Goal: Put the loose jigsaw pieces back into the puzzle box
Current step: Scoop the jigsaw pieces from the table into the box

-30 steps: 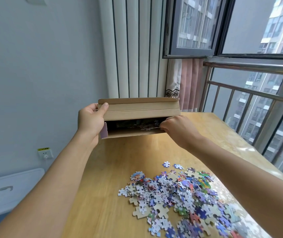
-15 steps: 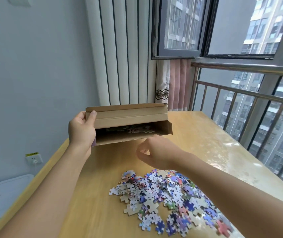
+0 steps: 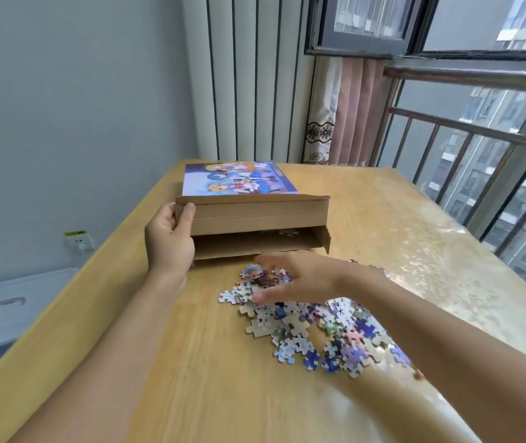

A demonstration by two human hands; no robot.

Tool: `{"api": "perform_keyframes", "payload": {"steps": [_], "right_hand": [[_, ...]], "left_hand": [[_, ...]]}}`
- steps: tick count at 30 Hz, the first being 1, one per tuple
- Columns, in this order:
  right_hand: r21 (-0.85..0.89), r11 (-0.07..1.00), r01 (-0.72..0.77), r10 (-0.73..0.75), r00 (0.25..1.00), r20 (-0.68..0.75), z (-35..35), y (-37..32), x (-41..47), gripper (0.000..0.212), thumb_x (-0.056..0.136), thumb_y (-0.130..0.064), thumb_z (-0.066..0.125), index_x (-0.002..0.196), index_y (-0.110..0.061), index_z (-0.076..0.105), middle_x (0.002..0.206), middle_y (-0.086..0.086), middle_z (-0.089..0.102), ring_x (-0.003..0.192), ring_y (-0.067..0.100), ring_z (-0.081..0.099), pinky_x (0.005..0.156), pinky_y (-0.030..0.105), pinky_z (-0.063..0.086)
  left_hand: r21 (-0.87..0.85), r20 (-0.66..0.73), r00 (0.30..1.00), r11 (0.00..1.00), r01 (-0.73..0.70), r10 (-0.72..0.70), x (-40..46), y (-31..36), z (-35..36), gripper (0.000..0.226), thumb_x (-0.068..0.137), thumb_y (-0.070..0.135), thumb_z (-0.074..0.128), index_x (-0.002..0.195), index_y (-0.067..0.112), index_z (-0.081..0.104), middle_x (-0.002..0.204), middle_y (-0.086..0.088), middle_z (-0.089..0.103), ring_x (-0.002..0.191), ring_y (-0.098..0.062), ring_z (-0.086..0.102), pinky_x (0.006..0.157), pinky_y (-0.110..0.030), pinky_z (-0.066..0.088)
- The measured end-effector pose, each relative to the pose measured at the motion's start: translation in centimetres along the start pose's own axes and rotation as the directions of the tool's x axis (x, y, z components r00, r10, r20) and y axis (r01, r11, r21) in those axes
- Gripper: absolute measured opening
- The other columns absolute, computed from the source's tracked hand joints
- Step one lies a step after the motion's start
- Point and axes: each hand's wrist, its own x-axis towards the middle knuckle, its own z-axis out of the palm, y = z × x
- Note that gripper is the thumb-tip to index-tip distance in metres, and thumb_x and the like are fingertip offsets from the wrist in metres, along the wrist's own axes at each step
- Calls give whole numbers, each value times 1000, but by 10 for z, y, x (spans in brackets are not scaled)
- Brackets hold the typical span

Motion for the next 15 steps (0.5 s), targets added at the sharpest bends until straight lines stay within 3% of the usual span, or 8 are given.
{"api": "perform_keyframes", "payload": {"steps": [3,6,11,15], "right_hand": [[-82,997,4,2,997,77,7,-11,17,114,68,-77,73,158,-43,12,164,-11,27,148,16,32,119,38,31],[-237,971,25,-5,996,84,15,-17,29,116,65,-78,75,157,-44,14,167,-12,13,151,18,23,121,44,28],[-266,950,165,-176,984,-16,18,-12,24,70,82,-57,74,142,-28,54,142,-9,52,125,15,52,104,36,45],[-292,937,194,-217,975,-49,14,-1,5,49,85,-42,76,131,-27,64,127,-8,60,112,13,56,95,31,47]], "left_hand": [[-18,-19,1000,1000,-1,0,-2,-4,-3,17,103,23,59,86,26,63,90,10,70,82,-8,59,73,-21,46],[-11,-51,998,1000,23,-23,-1,-7,-10,16,103,24,58,89,25,64,90,12,72,80,-3,63,73,-22,48],[33,-23,999,999,23,-22,1,-17,-18,12,103,28,59,93,27,66,85,14,72,63,-7,55,57,-30,42],[73,-20,1000,997,13,-11,-4,-17,-15,15,103,29,58,89,27,64,77,17,68,59,-5,51,55,-28,39]]}}
